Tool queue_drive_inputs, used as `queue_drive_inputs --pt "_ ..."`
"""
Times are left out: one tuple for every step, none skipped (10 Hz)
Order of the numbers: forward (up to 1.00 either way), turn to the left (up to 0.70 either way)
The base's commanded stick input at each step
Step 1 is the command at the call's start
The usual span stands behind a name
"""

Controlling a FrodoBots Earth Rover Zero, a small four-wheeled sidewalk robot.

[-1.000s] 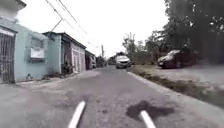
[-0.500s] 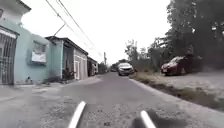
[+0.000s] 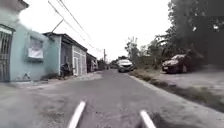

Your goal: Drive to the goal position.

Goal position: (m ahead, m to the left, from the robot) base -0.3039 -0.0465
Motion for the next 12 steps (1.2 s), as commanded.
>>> queue_drive_inputs --pt "0.85 0.0" --pt "0.85 0.0" --pt "0.85 0.0" --pt "0.85 0.0" --pt "0.85 0.0" --pt "0.6 0.0" --pt "0.1 0.0" --pt "0.0 0.0" --pt "0.0 0.0" --pt "0.0 0.0" --pt "0.0 0.0" --pt "0.0 0.0"
